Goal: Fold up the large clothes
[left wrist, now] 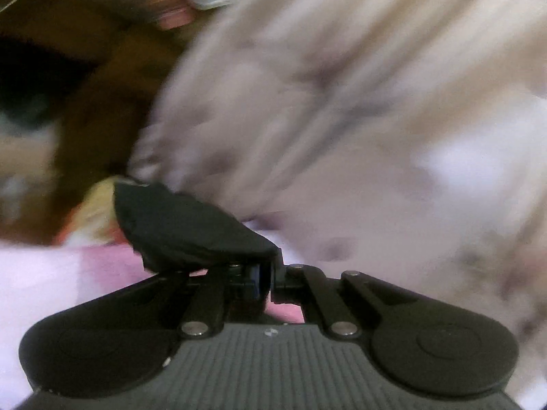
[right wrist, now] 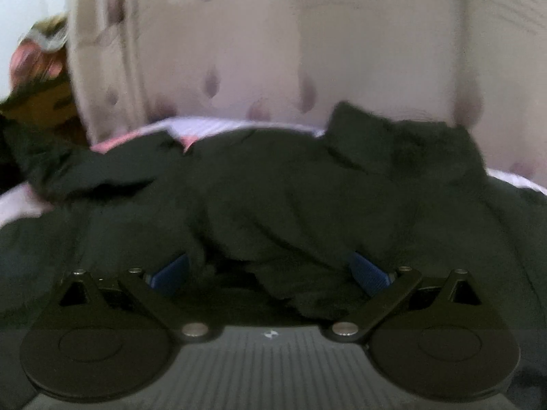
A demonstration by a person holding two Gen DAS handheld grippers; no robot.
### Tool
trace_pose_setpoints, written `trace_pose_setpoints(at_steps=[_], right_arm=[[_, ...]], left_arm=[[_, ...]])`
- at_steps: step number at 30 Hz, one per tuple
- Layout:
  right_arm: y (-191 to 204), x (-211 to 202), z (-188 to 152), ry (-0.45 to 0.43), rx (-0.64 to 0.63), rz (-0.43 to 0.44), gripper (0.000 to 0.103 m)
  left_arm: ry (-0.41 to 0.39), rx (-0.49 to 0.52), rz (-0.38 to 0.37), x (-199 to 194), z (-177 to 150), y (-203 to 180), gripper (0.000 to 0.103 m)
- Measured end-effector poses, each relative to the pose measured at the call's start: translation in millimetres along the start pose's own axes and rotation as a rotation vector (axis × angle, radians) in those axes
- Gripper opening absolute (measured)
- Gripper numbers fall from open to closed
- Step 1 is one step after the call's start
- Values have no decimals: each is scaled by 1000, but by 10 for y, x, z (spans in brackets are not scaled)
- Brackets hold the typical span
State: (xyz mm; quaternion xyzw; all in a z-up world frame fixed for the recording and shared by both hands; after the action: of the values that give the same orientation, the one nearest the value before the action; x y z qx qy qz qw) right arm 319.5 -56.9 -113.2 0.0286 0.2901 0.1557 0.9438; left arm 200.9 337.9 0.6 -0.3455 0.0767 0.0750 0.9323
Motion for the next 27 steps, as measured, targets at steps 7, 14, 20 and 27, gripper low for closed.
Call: trace_pose_setpoints(at_steps=[7, 14, 20, 27], right_arm=[[-574, -712, -71, -116, 334, -26, 102], [-1265, -1420, -216, -180, 459, -98, 102], [-1538, -1645, -247, -203, 487, -93, 102], [-1517, -1389, -52, -162, 465, -15, 102]], left_arm=[[72, 293, -419, -250, -767, -1899, 6], [314, 524, -579, -87, -2290, -2742, 9], [355, 700, -540, -11, -3062, -2678, 94], [242, 761, -525, -289, -2865, -2364, 103]])
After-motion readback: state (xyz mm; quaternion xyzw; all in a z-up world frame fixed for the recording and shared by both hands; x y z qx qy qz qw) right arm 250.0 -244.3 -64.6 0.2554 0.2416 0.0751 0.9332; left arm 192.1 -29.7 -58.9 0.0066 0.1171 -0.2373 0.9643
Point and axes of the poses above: each gripper's, at about its wrist camera, not at the fingertips, and x roughly the way its jaws point, y to its left, z to its top, the point moved 5 cm from there along x, roughly the way its jaws point, and after that the axes turned 3 degrees about -z, right-handed, at the moved point
